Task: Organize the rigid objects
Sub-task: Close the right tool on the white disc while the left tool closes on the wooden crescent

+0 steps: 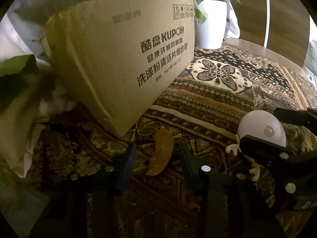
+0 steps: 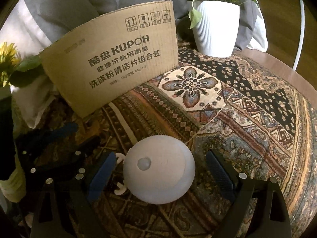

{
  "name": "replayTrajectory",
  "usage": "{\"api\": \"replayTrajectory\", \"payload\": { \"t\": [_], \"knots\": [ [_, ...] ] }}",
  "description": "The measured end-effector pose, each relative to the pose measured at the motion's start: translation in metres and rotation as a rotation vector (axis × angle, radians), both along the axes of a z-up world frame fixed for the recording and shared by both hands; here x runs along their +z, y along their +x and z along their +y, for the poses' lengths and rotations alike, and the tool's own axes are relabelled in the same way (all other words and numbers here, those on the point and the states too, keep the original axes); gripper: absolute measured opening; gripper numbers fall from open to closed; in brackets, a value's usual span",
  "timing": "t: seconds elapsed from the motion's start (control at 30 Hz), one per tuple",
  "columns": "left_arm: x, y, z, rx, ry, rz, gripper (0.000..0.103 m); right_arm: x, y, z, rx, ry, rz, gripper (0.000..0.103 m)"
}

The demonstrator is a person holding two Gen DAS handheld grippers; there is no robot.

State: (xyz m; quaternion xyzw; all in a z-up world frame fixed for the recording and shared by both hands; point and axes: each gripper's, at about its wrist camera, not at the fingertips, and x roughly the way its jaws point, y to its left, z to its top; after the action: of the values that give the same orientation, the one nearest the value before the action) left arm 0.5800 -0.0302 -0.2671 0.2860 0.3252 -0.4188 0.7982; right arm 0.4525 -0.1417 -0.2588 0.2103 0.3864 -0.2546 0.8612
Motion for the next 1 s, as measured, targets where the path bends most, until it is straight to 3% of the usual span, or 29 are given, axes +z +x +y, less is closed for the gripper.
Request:
{"api": "replayTrajectory", "payload": {
  "t": [0.17,0.33,0.6,1.0],
  "knots": [
    [-0.001,0.001,-0.005,-0.001,0.001,0.011,0.035,-0.003,0.004,0.001,0.025,0.002,0.023,0.081],
    [-0.001,0.002,-0.007,-0.004,-0.015,0.055,0.024,-0.005,0.005,0.000,0.037,0.022,0.024,0.077],
    [0.003,-0.001,-0.001,0.060,-0.074,0.113,0.022,-0.003,0.004,-0.003,0.064,0.036,0.009,0.075],
    [0.020,-0.022,0.018,0.151,-0.122,0.070,0.022,0.008,-0.005,-0.010,0.089,0.014,-0.018,0.074]
  ]
}}
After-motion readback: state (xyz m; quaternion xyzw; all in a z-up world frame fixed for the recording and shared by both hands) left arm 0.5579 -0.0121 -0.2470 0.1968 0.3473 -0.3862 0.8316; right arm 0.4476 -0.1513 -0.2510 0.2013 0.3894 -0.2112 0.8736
